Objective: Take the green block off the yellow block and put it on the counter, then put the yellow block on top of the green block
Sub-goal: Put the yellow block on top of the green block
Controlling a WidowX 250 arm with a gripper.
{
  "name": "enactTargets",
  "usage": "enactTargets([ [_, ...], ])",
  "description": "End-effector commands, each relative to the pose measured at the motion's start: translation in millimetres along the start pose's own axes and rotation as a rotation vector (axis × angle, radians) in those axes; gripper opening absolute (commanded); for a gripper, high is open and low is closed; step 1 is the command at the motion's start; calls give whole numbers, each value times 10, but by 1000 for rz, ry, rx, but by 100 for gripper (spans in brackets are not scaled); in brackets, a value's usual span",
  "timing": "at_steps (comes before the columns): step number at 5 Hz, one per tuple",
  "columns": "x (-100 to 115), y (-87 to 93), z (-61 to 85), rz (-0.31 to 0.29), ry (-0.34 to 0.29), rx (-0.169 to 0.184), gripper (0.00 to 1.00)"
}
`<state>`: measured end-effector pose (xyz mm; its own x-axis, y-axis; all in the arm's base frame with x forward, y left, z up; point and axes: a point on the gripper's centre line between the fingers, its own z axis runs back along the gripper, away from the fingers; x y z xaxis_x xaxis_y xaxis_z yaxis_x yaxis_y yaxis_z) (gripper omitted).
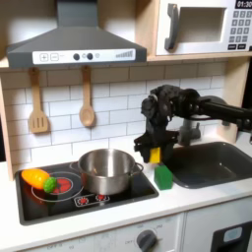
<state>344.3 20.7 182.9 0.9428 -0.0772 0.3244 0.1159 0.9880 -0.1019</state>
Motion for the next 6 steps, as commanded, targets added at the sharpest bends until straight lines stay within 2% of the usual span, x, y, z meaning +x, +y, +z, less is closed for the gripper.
enactTargets([
  [1, -290, -47, -39, -26, 32, 4, 0],
  [4, -337, -45, -6, -13, 19, 3, 0],
  [5, -323, -37, -14, -9, 18, 9, 24],
  [6, -322, -32, -14, -6, 15, 16, 100],
])
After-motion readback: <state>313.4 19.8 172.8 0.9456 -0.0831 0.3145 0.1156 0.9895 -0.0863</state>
